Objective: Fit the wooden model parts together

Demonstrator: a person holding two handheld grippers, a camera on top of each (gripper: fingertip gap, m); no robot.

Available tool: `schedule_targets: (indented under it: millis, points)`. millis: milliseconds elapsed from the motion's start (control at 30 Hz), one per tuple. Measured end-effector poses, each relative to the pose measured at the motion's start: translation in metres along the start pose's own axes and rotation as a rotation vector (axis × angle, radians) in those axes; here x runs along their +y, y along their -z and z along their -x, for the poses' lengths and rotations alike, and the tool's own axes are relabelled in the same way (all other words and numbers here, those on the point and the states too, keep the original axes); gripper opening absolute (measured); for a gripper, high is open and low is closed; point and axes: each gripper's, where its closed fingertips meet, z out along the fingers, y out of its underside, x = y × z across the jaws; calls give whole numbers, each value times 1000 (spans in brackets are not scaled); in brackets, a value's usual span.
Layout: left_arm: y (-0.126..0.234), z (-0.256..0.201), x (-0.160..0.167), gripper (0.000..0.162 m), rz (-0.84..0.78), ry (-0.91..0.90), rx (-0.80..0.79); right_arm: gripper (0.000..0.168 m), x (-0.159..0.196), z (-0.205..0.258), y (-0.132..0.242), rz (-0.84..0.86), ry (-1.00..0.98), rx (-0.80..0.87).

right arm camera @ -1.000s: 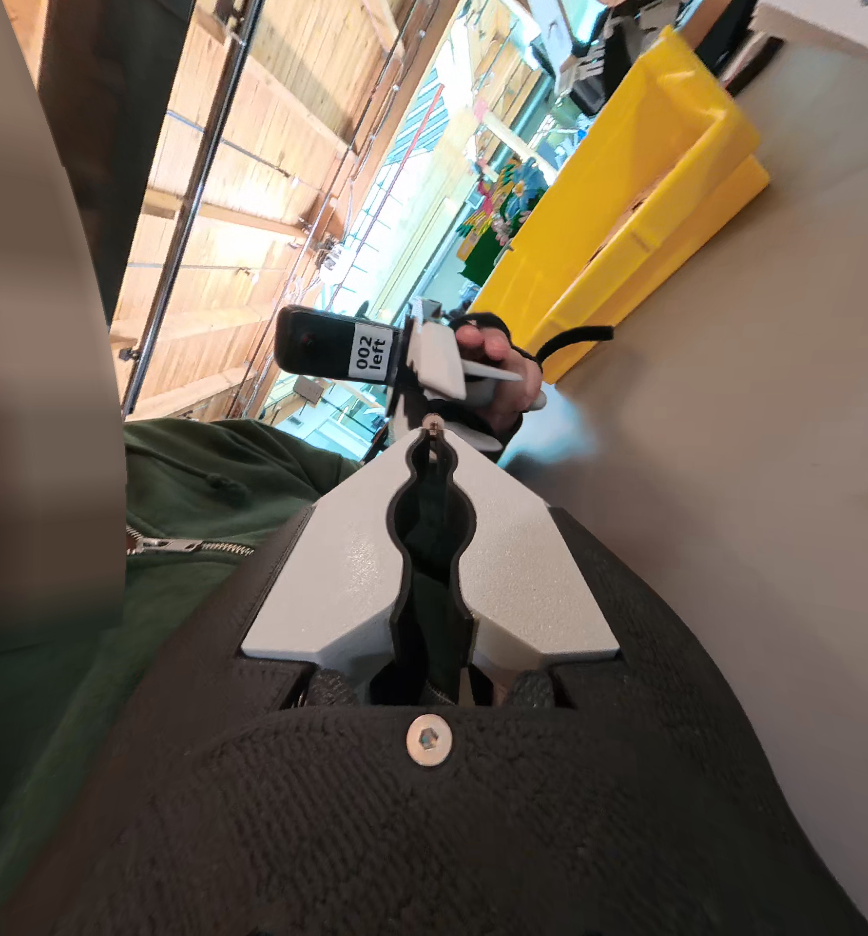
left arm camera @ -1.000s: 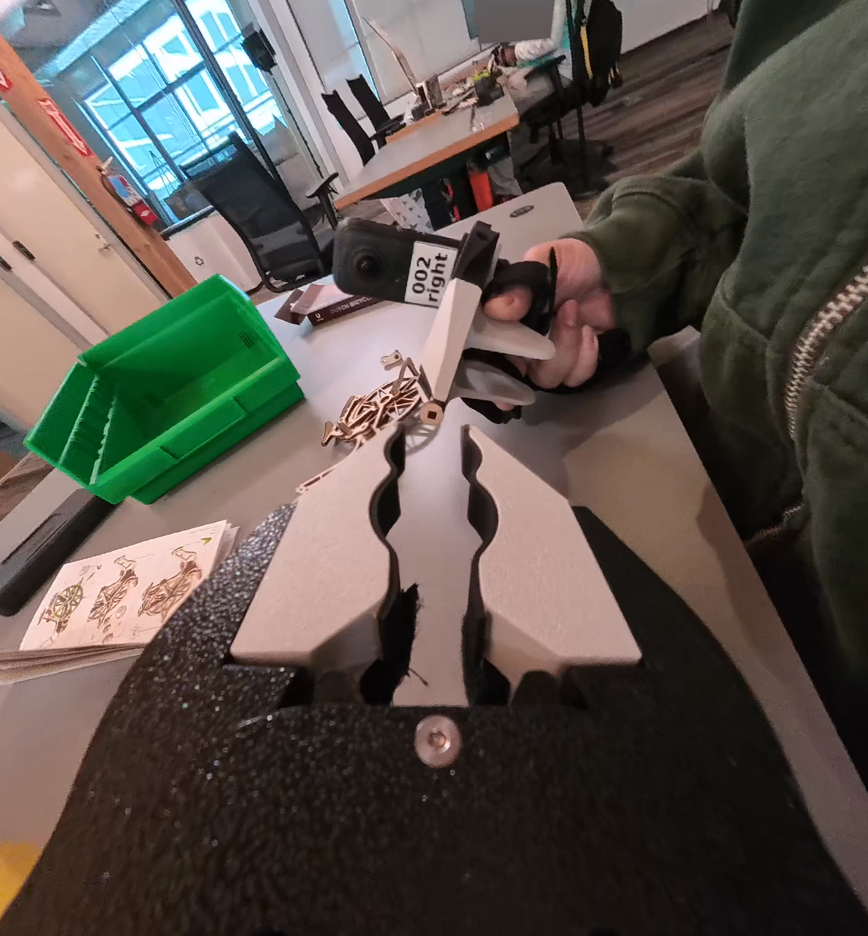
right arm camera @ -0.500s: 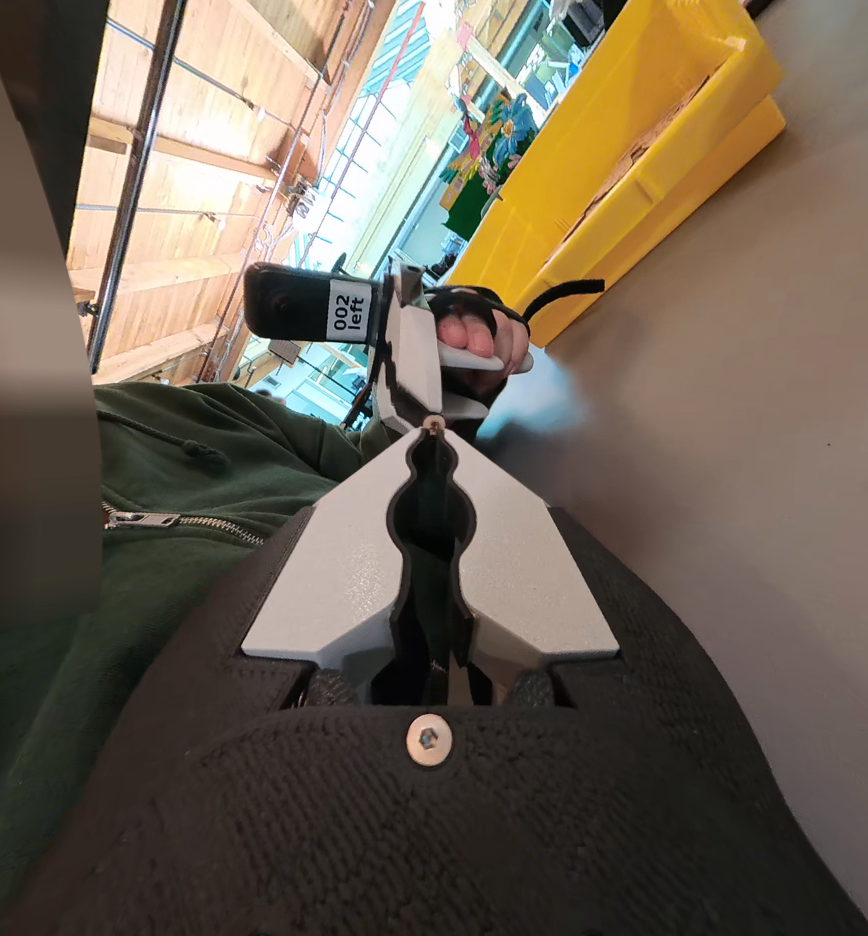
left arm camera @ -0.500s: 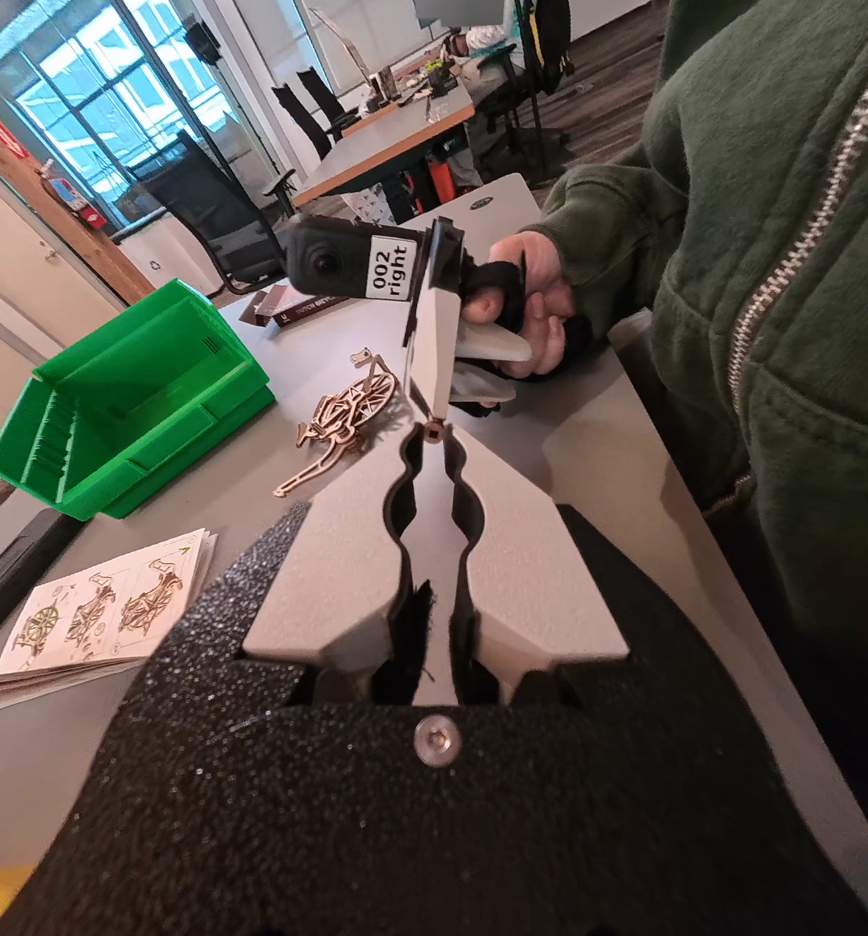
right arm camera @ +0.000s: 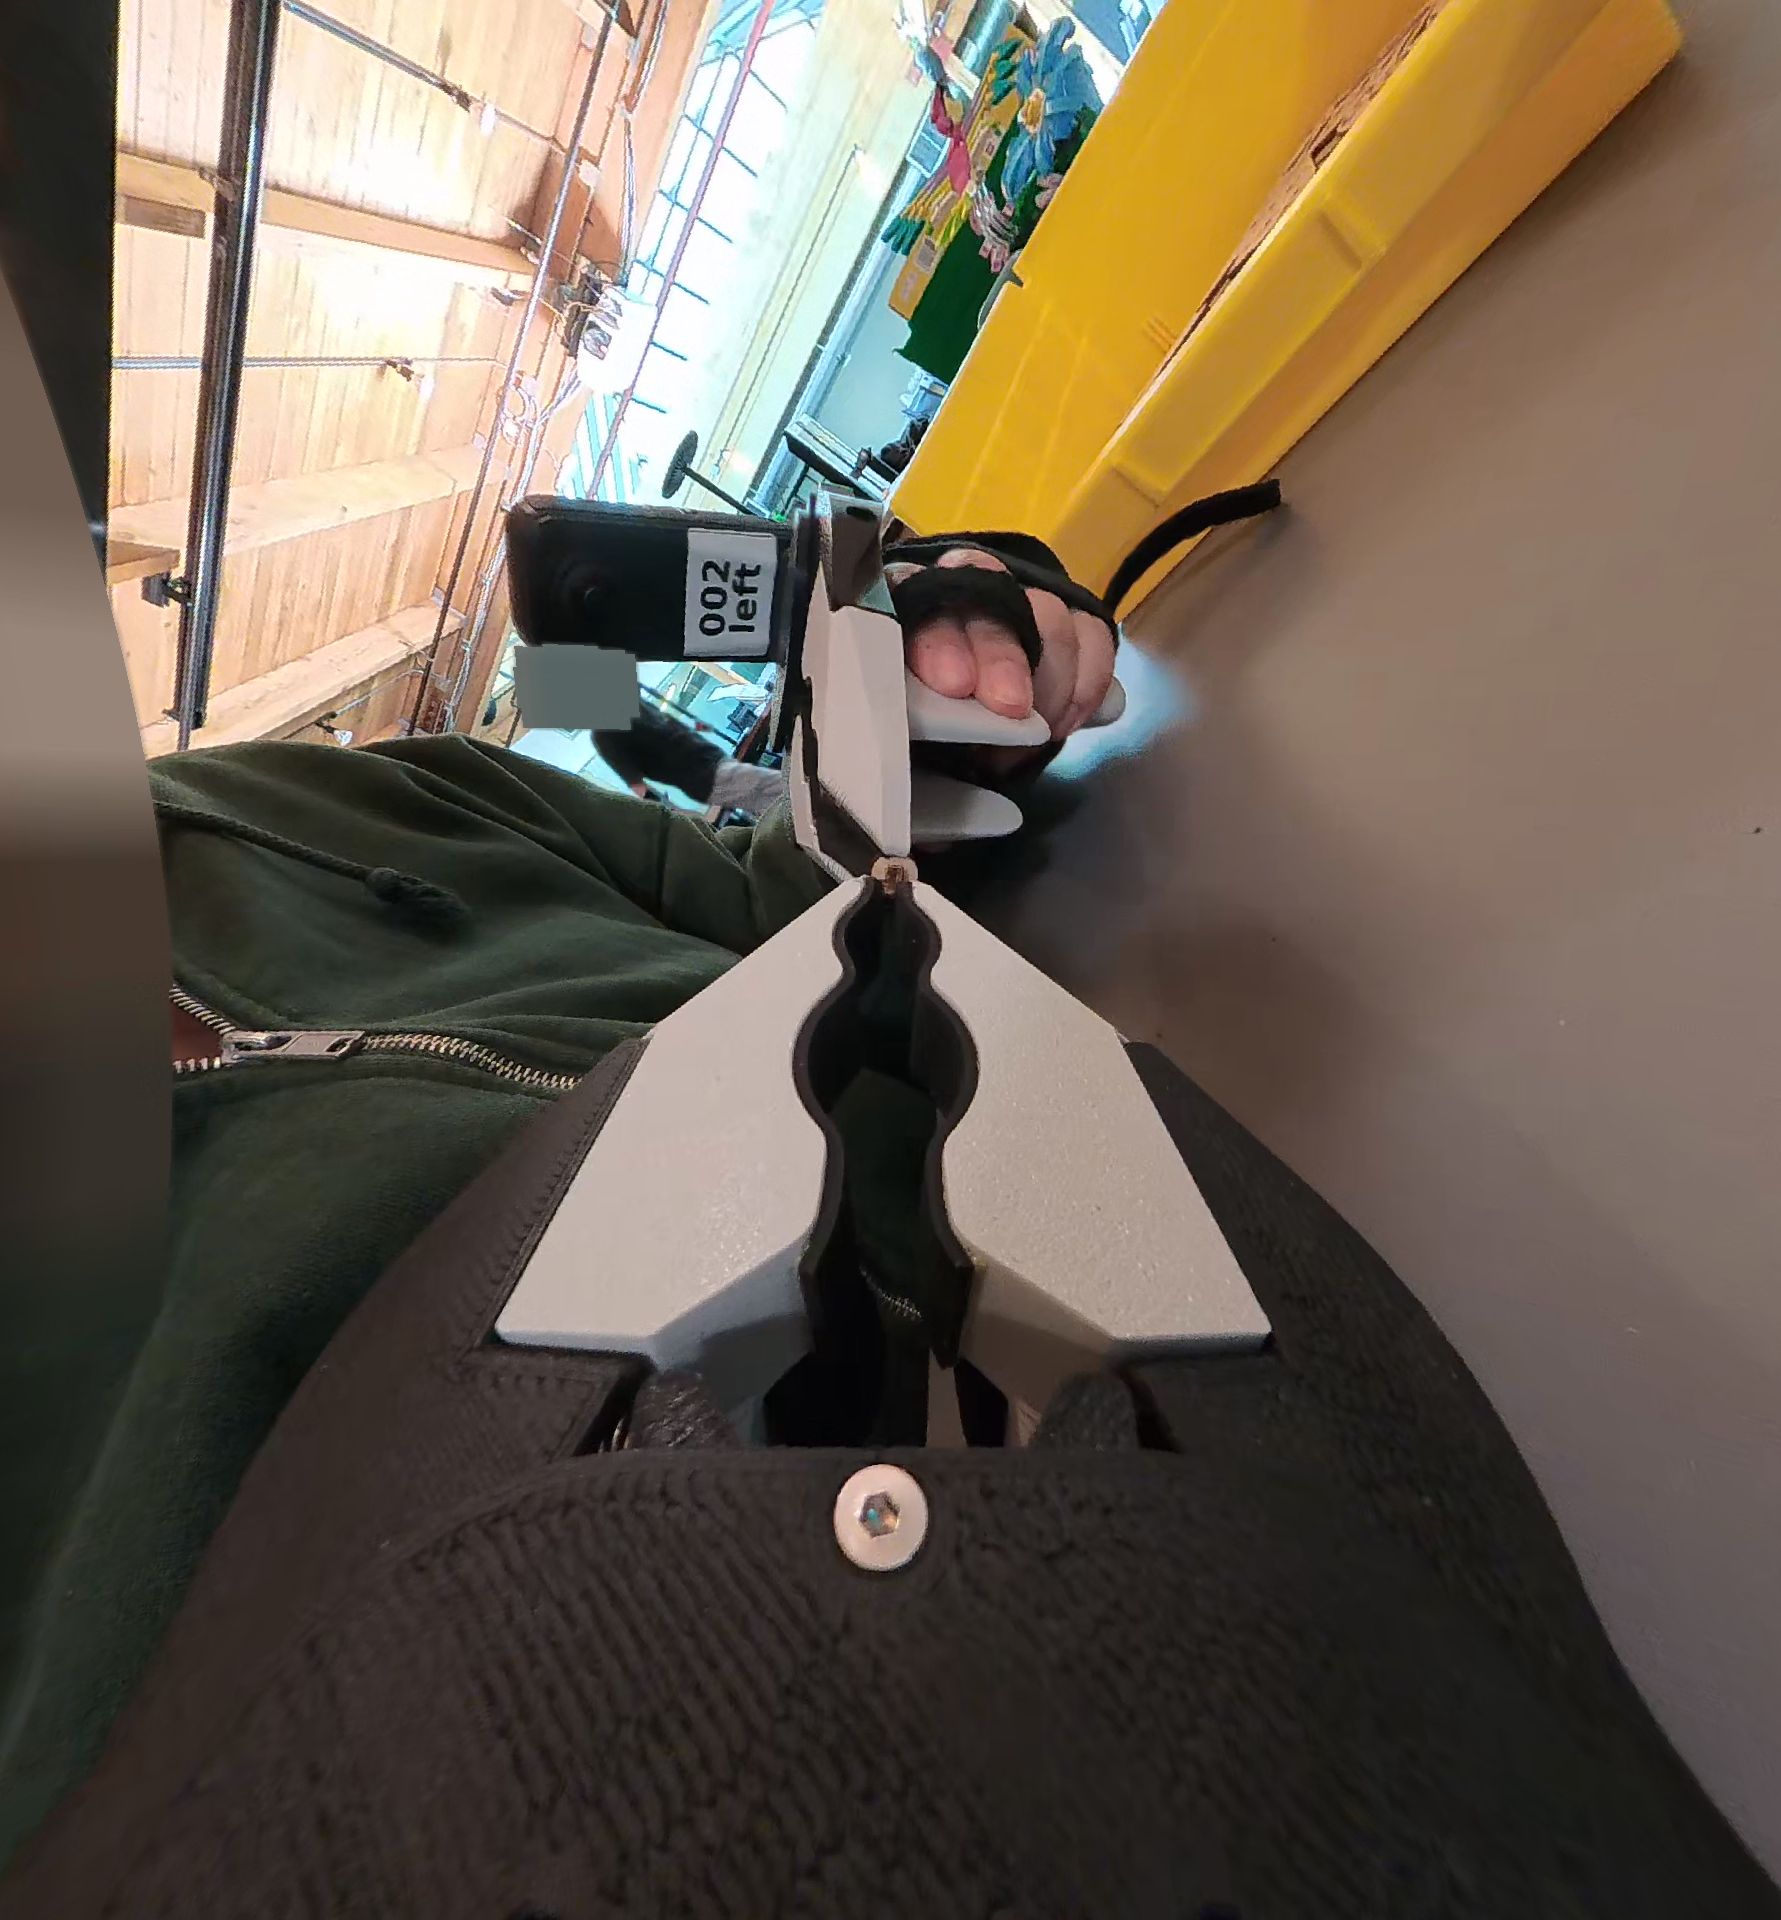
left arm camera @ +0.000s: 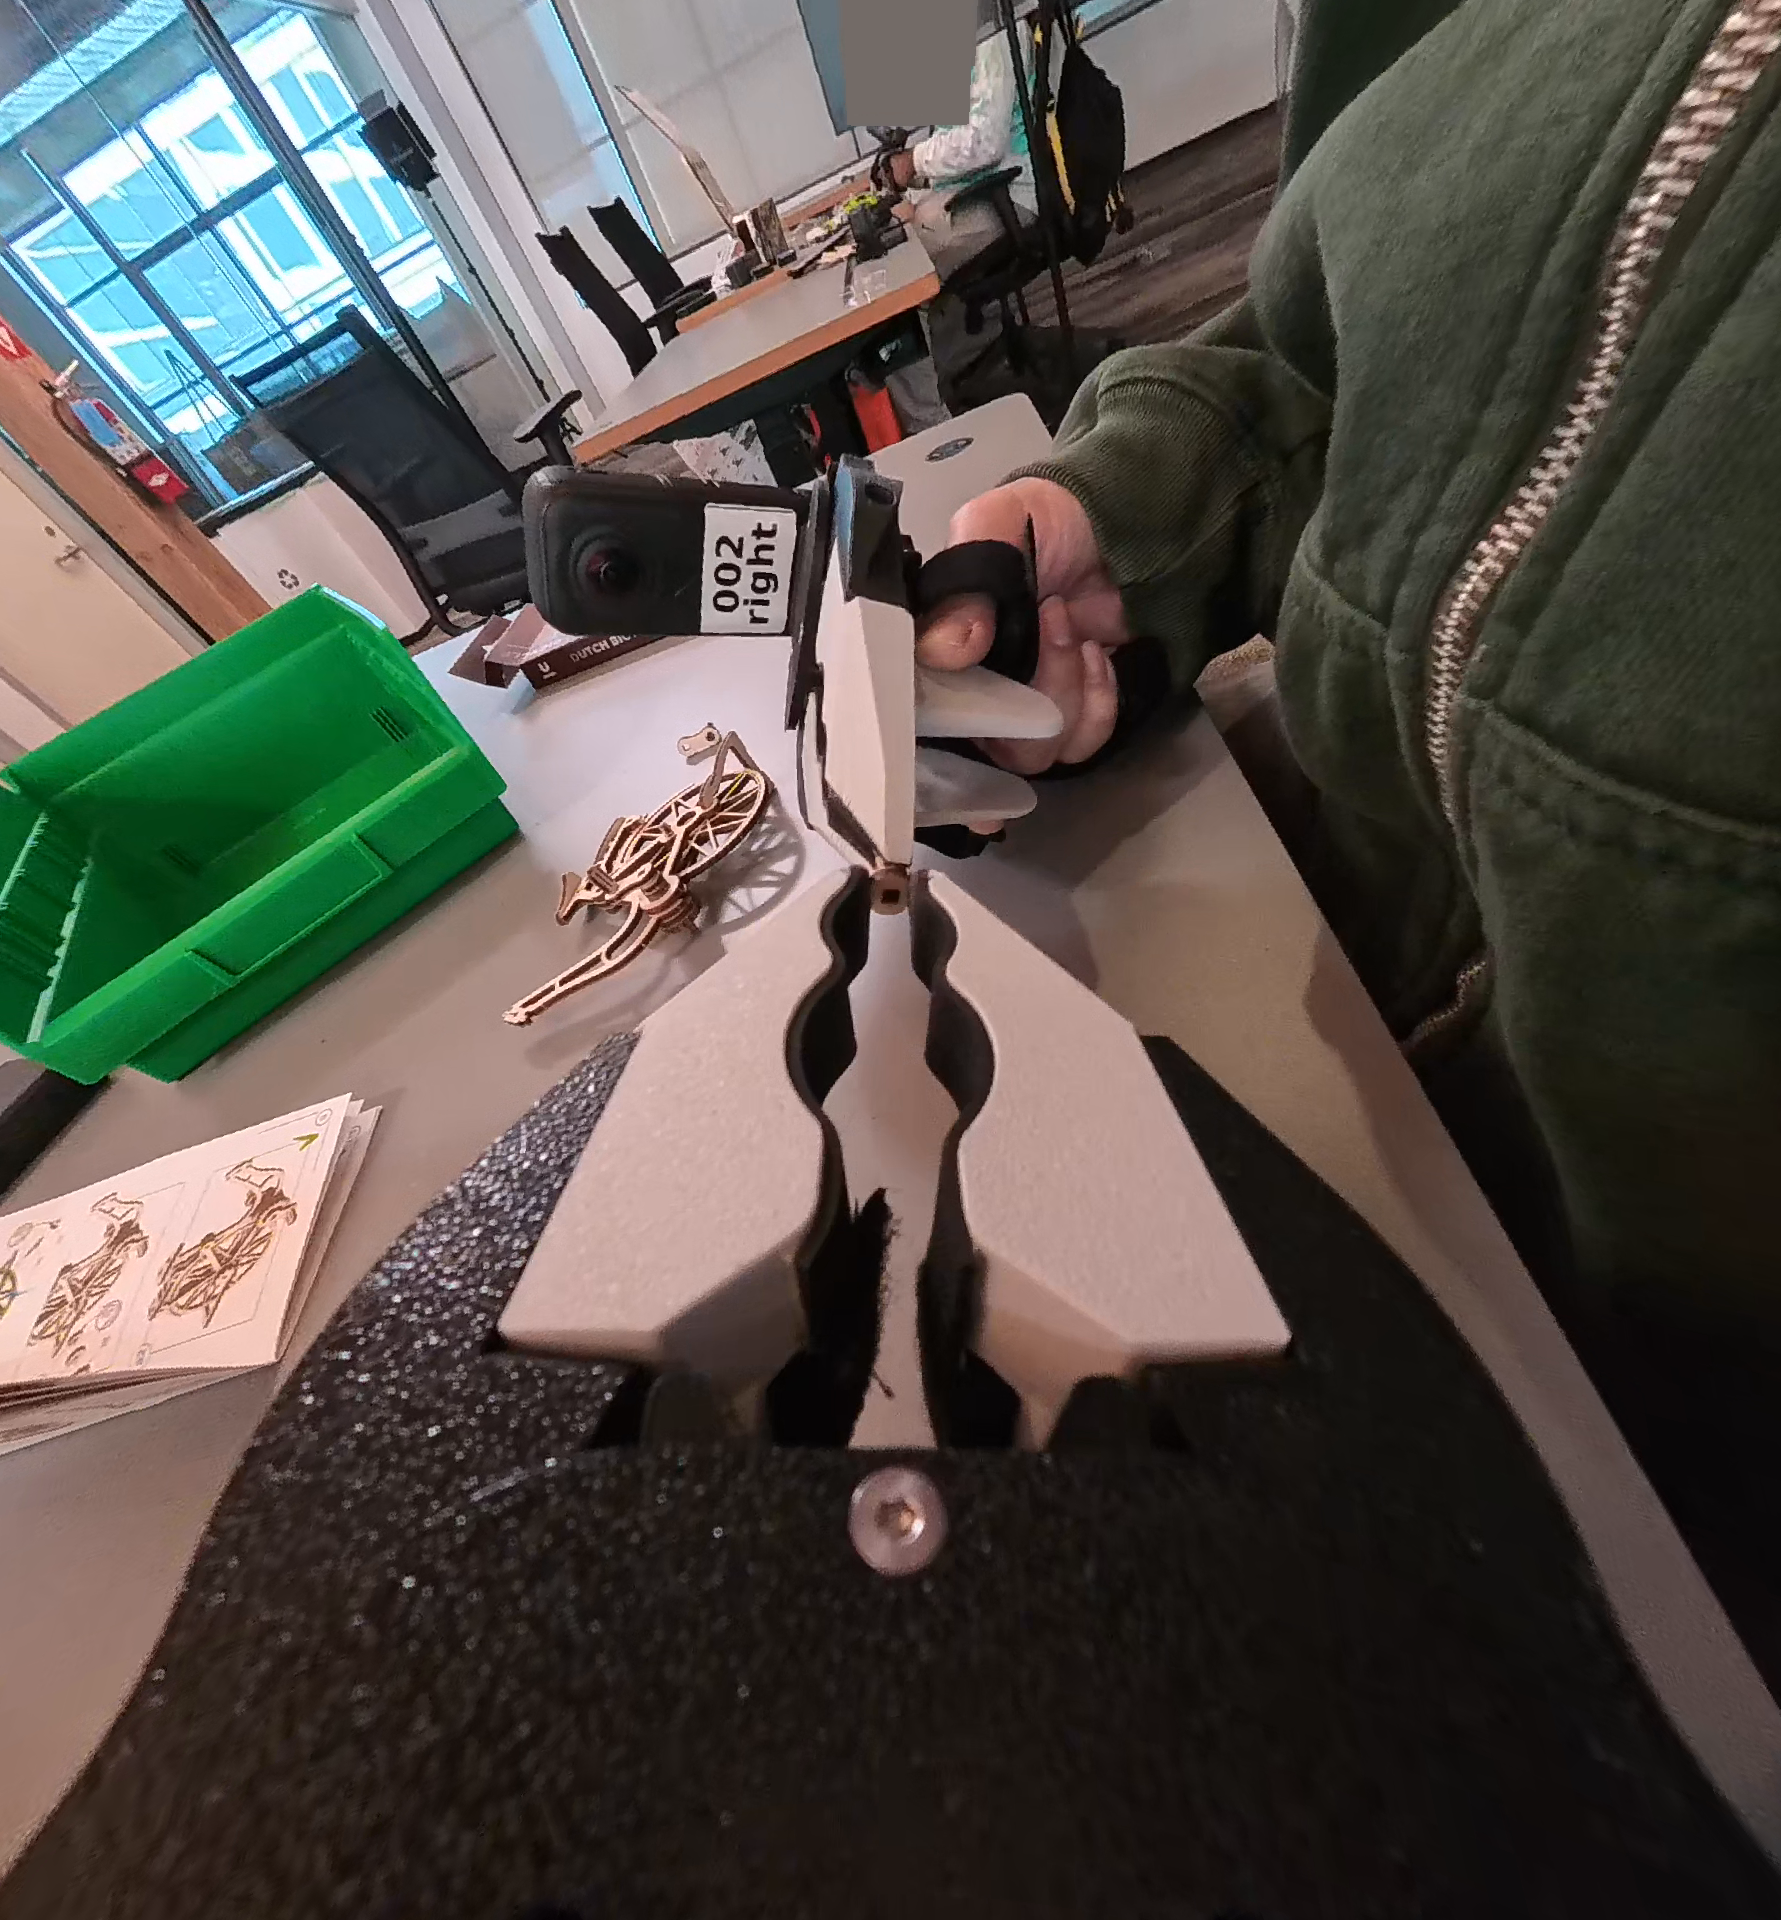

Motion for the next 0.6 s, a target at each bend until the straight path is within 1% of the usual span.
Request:
schedule_targets:
  millis: [33, 400, 467, 567, 600]
  points:
    - [0, 0, 0, 6, -2, -1, 3, 1, 0, 0, 0, 2, -1, -1]
    - [0, 0, -1, 6, -14, 24, 10, 1, -1, 0, -1, -4, -1, 1]
    - [1, 7, -2, 6, -11, 52, -17, 1, -7, -2, 0, -44, 14, 12]
    - [1, 18, -10, 7, -57, 67, -74, 1, -19, 4, 4, -124, 50, -14]
    - [1, 19, -12, 10, -76, 101, -75, 1, -22, 6, 6, -149, 88, -14]
